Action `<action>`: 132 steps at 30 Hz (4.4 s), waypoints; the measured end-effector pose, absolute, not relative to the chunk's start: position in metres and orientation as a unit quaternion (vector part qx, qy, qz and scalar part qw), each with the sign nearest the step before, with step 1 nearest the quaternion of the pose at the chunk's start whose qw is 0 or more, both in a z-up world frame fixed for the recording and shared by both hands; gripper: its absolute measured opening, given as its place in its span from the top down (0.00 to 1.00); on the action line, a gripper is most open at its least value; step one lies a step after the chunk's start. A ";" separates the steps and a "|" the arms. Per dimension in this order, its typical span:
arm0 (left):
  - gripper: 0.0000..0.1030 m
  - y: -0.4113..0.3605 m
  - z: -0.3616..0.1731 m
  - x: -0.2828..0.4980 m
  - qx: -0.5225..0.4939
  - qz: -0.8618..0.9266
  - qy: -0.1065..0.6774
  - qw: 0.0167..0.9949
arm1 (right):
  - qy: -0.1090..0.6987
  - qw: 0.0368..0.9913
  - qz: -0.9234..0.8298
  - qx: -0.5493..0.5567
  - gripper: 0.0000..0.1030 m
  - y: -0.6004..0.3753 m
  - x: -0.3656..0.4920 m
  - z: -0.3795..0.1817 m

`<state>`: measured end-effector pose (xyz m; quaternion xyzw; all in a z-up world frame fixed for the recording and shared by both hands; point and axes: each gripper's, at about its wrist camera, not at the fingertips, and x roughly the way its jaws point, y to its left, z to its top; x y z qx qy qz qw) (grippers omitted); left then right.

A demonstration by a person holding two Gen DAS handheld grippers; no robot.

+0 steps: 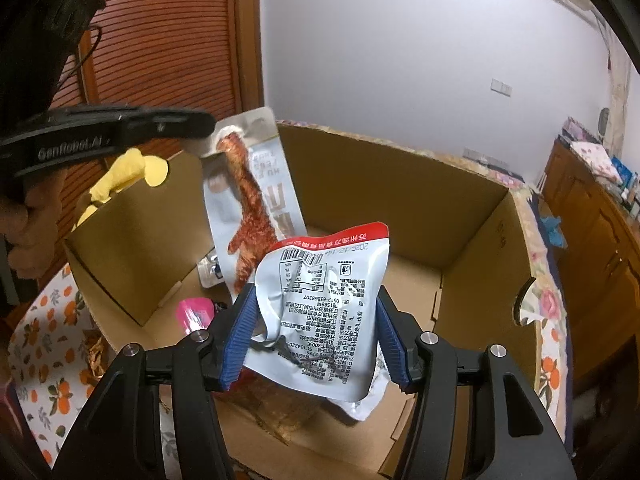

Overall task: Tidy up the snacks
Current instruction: 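Open both tools to drop the pouches into the box, then move both tools back to the remaining snacks on the bedspread, then grasp the copper candy with the left tool while the right tool grasps the orange spicy-strip bag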

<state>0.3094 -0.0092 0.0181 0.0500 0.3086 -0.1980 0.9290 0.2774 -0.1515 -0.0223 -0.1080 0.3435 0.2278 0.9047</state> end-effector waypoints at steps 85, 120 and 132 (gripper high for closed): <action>0.22 0.031 -0.076 0.153 0.009 -0.159 0.367 0.917 | 0.373 0.879 0.278 -0.103 0.34 -0.143 0.122 -0.075; 0.64 0.049 -0.119 0.166 -0.039 -0.129 0.417 0.899 | 0.384 0.875 0.267 -0.125 0.31 -0.145 0.122 -0.105; 0.65 0.046 -0.120 0.166 -0.030 -0.124 0.416 0.900 | 0.385 0.866 0.294 -0.126 0.31 -0.142 0.125 -0.090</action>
